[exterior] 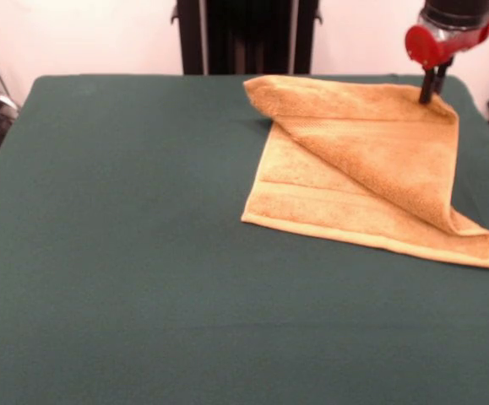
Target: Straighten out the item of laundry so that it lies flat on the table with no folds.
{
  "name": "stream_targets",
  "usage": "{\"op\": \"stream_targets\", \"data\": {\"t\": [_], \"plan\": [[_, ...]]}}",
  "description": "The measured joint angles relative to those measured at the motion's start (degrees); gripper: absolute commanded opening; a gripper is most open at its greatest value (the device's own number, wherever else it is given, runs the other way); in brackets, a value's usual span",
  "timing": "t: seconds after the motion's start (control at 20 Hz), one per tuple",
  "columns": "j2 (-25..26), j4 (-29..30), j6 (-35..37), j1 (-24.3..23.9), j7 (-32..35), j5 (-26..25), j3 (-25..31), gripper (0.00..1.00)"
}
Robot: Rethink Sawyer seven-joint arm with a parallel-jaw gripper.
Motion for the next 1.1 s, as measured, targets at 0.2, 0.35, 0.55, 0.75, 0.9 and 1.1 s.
{"op": "stream_targets", "data": {"t": [0.2, 0.35, 0.55, 0.75, 0.9, 1.1], "plan": [[-0.01, 0.12, 0.00, 0.09, 0.00, 0.13, -0.03, 0.00], [-0.02, 0.30, 0.00, 0.25, 0.00, 0.27, -0.08, 0.00], [-0.24, 0.77, 0.00, 0.80, 0.00, 0.50, -0.22, 0.00], [-0.86, 1.24, 0.00, 1.44, 0.00, 0.64, -0.41, 0.00], [-1.57, 1.74, 0.00, 2.29, 0.00, 1.07, -0.67, 0.00], [-2.00, 2.11, 0.00, 3.02, 0.00, 1.43, -1.04, 0.00]]}}
